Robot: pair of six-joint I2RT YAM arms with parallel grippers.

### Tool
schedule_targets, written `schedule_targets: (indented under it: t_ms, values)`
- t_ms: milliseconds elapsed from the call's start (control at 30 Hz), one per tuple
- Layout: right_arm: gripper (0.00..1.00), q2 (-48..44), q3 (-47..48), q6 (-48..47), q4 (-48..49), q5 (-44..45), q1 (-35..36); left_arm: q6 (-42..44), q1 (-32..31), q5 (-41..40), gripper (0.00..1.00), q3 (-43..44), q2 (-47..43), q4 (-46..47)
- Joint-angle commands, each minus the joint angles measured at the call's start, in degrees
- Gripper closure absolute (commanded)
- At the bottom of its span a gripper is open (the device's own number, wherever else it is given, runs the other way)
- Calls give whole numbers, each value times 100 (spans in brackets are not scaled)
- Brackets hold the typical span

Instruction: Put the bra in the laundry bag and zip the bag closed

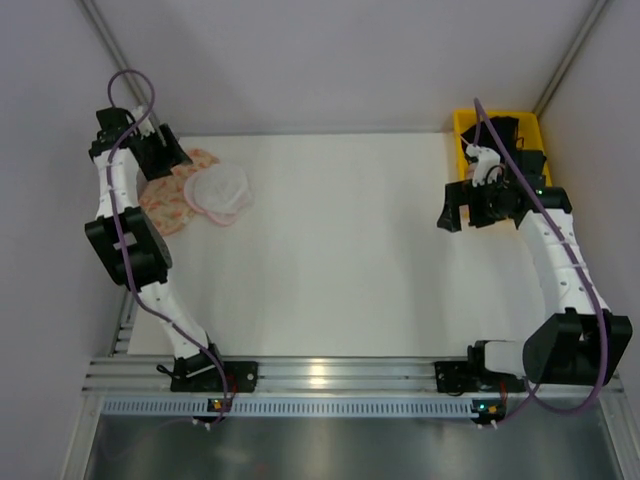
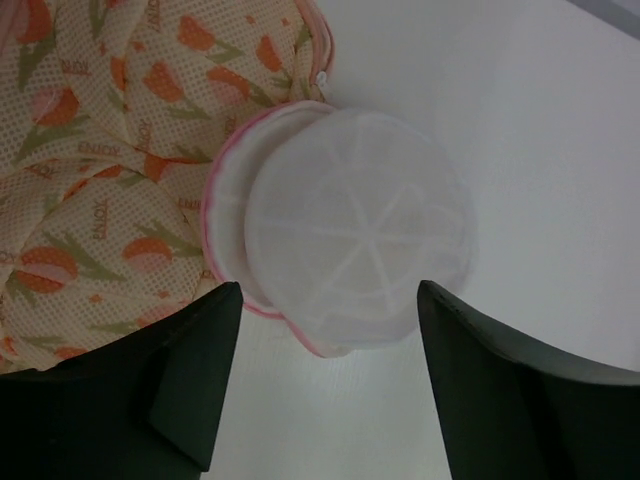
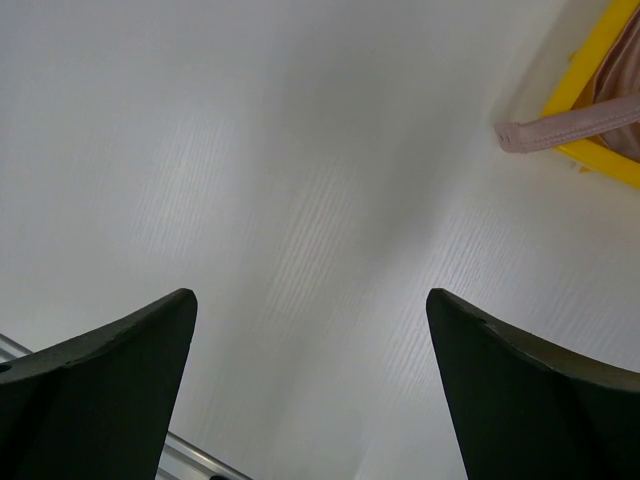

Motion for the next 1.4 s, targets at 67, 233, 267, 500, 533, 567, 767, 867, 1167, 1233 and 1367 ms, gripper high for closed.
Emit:
schedule_targets:
  t_ms: [67,233,267,500,533,567,767,867,1167,1233,1367]
  values:
    - [1,152,461,-128,-130,100,-44,-295,390,493,37,487,560,259]
    - [1,178,505,-146,-174,170,-44,-330,557,502,46,470,955,373]
    - [1,187,514,-155,-182,188,-44,-321,583,458,47,452,999,382]
    - [1,327,637,-295,-384,372,-44,-225,610,554,49,496,1395,470]
    - [1,345,707,-321,-411,381,-44,-225,610,563,49,496,1421,496]
    - [0,380,751,-339,-446,407,-44,-225,610,563,49,496,1448,514]
    - [1,547,1041,-401,-604,521,-44,-286,610,669,50,514,1694,672]
    - [1,609,1129,-480,-692,609,-44,-321,601,783,54,558,1808,708]
    - [1,592,1191,-585,-710,820,-53,-260,549,1353,86,733,1923,751]
    - [0,530,1165,-585,-719,829,-53,-242,487,1433,100,690,1713,751]
    - [0,416,1130,-559,-692,751,-53,-23,154,1583,100,356,967,751]
